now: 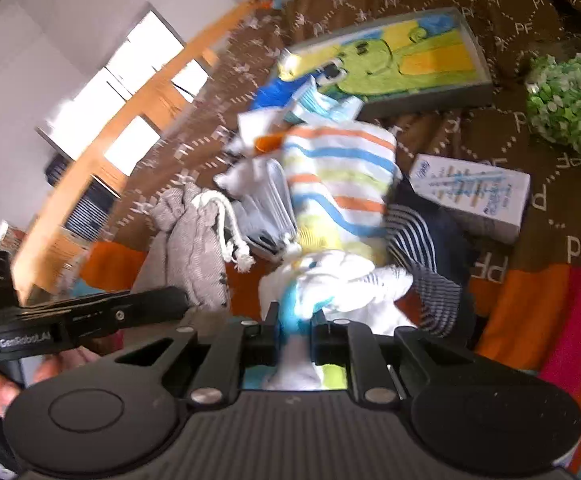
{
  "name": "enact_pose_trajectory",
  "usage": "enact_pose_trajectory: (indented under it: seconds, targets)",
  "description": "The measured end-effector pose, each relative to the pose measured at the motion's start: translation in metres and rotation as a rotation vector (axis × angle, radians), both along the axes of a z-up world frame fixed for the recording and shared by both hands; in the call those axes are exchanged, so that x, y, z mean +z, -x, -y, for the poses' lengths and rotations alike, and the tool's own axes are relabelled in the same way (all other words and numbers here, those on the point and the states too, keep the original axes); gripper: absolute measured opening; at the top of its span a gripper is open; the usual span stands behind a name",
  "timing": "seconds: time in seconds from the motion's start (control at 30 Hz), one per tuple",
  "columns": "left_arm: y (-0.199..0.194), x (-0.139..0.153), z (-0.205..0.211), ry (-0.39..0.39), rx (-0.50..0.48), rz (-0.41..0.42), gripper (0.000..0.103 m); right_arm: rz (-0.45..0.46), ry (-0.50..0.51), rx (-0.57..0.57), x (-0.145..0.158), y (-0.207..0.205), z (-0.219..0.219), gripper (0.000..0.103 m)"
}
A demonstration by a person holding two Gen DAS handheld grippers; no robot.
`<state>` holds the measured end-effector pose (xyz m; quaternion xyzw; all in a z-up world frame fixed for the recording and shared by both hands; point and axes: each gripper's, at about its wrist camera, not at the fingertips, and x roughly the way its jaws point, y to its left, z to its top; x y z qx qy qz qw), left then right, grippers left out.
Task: Organize soft objects
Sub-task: 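Carry the pouch and whale towel into the grey tray and open both tools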
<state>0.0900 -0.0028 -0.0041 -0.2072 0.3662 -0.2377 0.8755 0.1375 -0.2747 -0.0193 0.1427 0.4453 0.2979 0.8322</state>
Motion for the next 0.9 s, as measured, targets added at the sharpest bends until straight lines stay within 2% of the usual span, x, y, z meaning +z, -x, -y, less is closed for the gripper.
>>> enact_pose_trajectory:
  seconds: [0.23, 0.47, 0.6, 0.9]
  targets:
    - [0.007, 0.016, -0.011, 0.041, 0.059, 0.103, 0.015, 0.146, -0.046, -0.013, 0.019, 0.013, 0.005, 0.015]
    - [0.007, 0.026, -0.009, 0.040, 0.058, 0.178, 0.015, 0.290, -0.066, -0.090, 0.032, 0.020, 0.012, 0.015]
    - [-0.017, 0.038, -0.005, 0.031, 0.081, 0.186, 0.015, 0.342, -0.066, -0.137, 0.035, 0.015, 0.015, 0.015]
    - [-0.093, 0.053, 0.000, -0.038, 0.125, 0.301, 0.015, 0.461, 0.006, -0.201, 0.042, -0.032, 0.004, 0.015]
